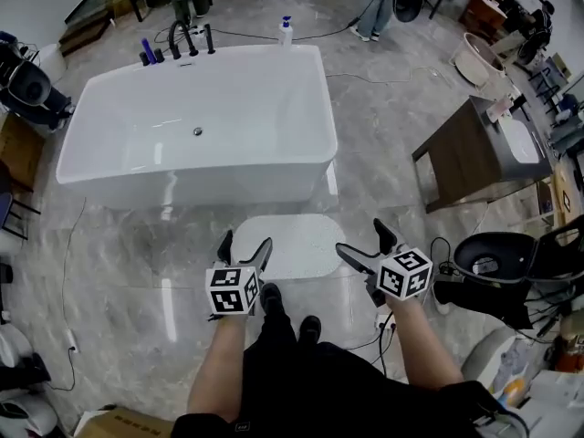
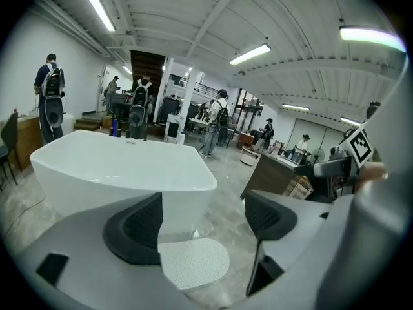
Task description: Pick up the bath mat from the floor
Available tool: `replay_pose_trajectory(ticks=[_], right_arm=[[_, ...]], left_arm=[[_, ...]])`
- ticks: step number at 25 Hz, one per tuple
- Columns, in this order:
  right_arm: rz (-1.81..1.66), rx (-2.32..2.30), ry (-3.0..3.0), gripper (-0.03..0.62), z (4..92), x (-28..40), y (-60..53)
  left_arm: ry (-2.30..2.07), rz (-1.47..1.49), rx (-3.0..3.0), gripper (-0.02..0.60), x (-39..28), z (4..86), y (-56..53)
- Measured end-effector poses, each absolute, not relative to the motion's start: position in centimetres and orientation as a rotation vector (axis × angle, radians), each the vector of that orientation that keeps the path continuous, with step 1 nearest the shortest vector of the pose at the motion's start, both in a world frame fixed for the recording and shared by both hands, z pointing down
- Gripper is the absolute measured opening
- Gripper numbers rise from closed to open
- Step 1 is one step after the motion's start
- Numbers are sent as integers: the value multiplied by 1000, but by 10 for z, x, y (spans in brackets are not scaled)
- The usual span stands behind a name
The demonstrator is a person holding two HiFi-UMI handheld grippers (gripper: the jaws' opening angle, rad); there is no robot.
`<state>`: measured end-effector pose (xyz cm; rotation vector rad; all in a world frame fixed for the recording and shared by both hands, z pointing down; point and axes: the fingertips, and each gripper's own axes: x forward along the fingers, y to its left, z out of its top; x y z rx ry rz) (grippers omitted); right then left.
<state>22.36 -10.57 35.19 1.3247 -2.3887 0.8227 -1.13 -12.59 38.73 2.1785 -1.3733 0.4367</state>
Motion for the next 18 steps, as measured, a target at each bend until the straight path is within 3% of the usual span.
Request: replay_pose_trajectory(ticks=[11, 18], right_arm=[[851, 1220, -2335, 535, 405, 163, -149], [932, 1217, -2281, 535, 475, 181, -128]], left_arm=[[-1316, 512, 2149, 420, -45, 431, -172], [-1261, 628, 2115, 420, -29, 489, -149]])
